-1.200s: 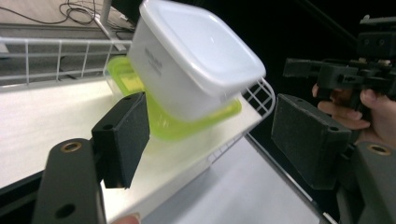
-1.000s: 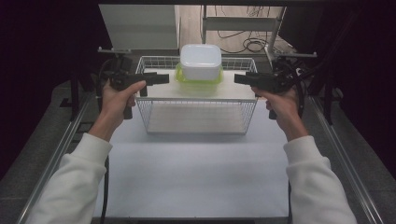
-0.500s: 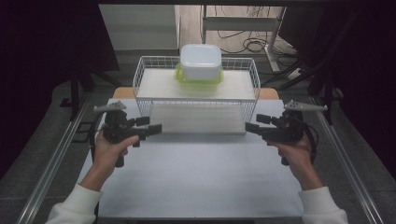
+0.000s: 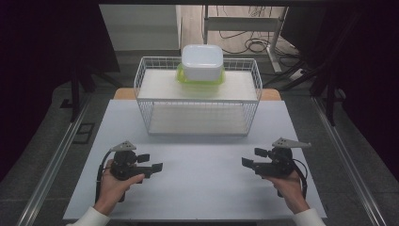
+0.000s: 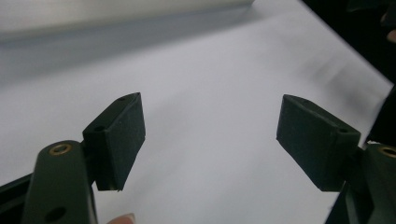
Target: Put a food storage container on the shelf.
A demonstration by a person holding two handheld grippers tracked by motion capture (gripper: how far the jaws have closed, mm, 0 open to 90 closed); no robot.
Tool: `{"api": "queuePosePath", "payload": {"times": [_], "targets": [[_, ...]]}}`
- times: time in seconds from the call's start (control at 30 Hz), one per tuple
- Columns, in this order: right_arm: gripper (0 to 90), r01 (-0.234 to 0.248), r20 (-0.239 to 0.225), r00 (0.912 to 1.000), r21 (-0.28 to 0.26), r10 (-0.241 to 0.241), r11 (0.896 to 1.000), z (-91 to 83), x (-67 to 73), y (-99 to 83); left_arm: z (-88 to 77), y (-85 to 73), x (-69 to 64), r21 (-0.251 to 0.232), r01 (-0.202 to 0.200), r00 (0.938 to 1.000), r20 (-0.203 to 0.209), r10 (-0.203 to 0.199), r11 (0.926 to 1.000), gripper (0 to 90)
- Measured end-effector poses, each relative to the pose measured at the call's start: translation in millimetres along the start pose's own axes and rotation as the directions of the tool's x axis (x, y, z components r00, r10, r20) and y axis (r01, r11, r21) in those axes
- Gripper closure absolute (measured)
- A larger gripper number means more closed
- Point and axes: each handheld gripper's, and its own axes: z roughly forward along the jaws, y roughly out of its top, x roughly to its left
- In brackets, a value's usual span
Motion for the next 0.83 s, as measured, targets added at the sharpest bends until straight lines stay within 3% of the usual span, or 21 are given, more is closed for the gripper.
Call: {"api": "queuePosePath", "payload": {"times": [0.17, 0.37, 0.83], "targets": [[18.4, 0.033, 0.016, 0.9993, 0.076, -0.035, 0.997, 11.6, -0.1, -8.1, 1.2, -1.0, 1.3, -0.003, 0.000, 1.0000, -0.004, 0.000, 1.0000, 22.7], [18.5, 0.009, 0.023, 0.9997, 0.048, -0.010, 0.999, 8.6, -3.4, -9.4, -0.2, -1.7, 2.4, -0.012, 0.001, 0.9998, -0.020, -0.001, 0.9999, 22.7], [18.4, -0.021, 0.026, 0.9995, 0.041, 0.020, 0.999, 8.2, -11.4, -12.6, 1.6, -1.3, 4.5, -0.006, 0.003, 0.9996, -0.030, -0.003, 1.0000, 22.6]]}}
